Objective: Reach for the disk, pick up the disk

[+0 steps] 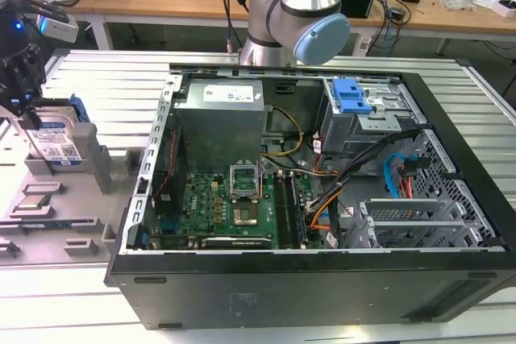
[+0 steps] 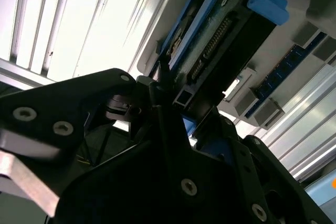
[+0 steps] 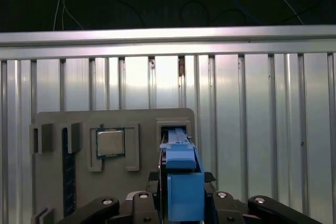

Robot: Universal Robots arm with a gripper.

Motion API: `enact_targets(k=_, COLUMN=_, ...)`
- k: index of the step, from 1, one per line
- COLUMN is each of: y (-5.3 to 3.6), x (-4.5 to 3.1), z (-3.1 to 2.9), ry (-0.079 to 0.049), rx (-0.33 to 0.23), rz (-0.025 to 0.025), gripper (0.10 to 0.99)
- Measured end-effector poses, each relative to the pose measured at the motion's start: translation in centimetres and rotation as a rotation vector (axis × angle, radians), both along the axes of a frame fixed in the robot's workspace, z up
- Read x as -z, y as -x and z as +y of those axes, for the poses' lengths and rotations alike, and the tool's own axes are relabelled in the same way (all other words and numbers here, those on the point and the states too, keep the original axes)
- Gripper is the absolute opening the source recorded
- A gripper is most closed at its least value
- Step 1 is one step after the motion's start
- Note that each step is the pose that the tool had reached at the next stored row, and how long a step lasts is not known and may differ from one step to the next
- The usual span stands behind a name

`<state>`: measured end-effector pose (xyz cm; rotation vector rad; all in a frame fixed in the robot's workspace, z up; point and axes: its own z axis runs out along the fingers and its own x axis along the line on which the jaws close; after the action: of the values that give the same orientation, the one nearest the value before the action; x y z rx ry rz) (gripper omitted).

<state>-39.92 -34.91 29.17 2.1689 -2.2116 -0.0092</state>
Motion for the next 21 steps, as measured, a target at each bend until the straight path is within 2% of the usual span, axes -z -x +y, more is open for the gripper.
enact_targets(k=1, y=0.0, x=0.0, z=0.0, ry=0.0, rx=0.0, rz=0.0, gripper=0.361)
enact_targets(k=18, y=0.0, x=0.0, z=0.0, ry=0.001, rx=0.0, rz=0.0, gripper=0.361)
enact_targets(k=21, y=0.0, x=-0.47, z=0.0, ry=0.001, rx=0.0, rz=0.0, gripper=0.361)
